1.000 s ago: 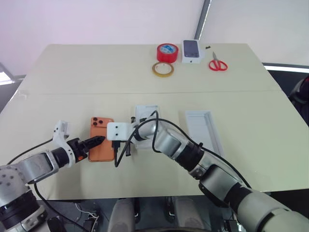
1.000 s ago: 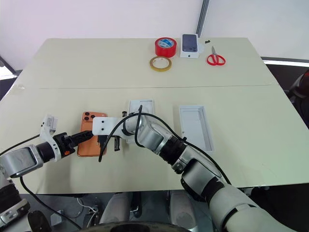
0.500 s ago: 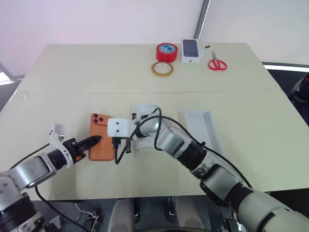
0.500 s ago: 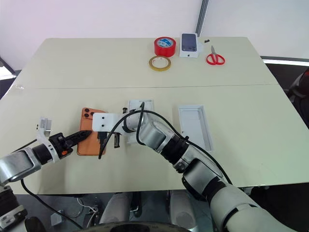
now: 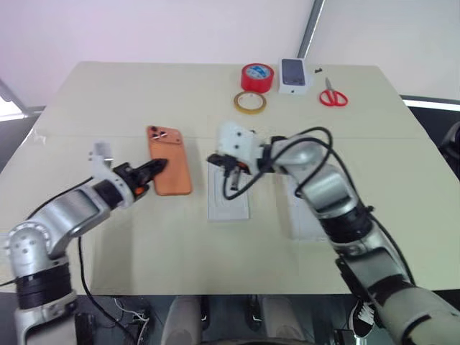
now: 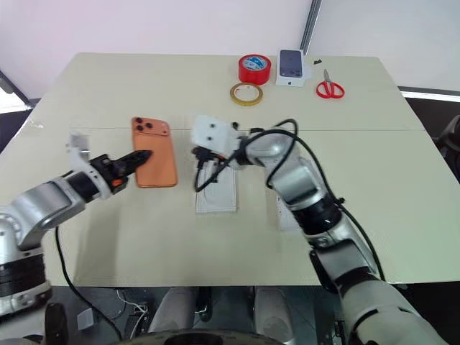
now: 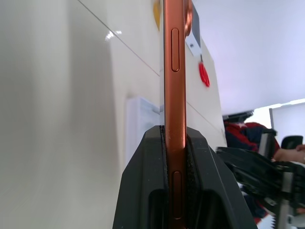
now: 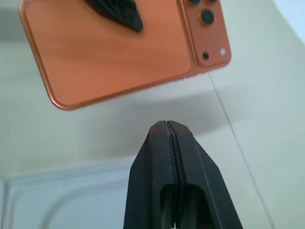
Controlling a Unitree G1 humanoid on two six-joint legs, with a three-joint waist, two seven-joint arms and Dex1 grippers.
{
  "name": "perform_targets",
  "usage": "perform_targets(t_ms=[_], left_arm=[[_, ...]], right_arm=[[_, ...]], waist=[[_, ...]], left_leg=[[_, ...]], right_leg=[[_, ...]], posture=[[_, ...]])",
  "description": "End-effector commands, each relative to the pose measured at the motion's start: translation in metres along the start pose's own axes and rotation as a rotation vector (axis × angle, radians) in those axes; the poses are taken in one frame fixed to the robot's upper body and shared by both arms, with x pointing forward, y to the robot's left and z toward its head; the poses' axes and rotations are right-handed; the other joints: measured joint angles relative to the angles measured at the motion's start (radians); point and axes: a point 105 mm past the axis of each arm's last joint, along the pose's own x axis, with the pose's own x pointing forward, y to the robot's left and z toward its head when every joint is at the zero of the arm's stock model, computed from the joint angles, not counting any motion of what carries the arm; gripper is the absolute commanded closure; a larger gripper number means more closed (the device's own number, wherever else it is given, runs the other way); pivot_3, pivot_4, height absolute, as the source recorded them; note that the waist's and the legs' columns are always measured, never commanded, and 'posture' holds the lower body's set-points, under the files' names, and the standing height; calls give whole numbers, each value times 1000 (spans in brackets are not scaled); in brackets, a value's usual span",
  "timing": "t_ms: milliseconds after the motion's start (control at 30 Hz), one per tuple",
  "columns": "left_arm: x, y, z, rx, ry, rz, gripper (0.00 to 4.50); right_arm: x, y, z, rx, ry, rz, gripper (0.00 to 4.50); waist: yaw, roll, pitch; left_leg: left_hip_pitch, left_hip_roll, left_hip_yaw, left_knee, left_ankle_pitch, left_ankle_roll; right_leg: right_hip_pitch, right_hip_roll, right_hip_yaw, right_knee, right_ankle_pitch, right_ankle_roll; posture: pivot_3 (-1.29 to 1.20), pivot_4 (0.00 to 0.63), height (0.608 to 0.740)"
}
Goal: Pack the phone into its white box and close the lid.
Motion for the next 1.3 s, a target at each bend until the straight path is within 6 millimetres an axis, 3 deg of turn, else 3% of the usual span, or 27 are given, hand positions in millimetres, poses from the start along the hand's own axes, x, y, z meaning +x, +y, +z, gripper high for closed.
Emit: perform_targets(t_ms=[33,300,900,1033,1200,1300], left_arm=[[18,-26,-15,7,37,-70,4472],[47,-23,-44,-49,123,-37,4472],[70,-15,-74,-6,235,-1,4472],[70,-17,-75,2,239,-13,2782],[70,-21,-75,19,250,-41,206],[67,-22,-76,58,275,-49,41]], right_arm=[[-19,-8,-3,-24,0,-43,4500],[-41,-21,-30,22,99,-129,4500],[-47,-27,-40,34,142,-166,4500],[-50,-24,-45,47,151,-152,4500],[-55,-18,-52,65,160,-120,4500],[-57,-16,-56,73,170,-118,4500]], waist=[[2,0,0],[6,0,1],[15,-1,1],[15,-1,1],[24,-1,1],[24,-1,1]], left_leg=[[0,0,0,-1,0,0],[2,4,0,4,2,4],[2,3,-2,9,3,6],[3,3,-2,10,3,6],[3,3,-3,10,3,6],[4,4,-3,11,3,6]], right_leg=[[0,0,0,-1,0,0],[3,8,-2,0,0,1],[8,12,-4,0,0,1],[8,12,-4,0,0,1],[9,13,-4,0,0,2],[10,14,-4,0,0,2]], posture=[[0,150,740],[0,150,740],[0,150,740],[0,150,740],[0,150,740],[0,150,740]])
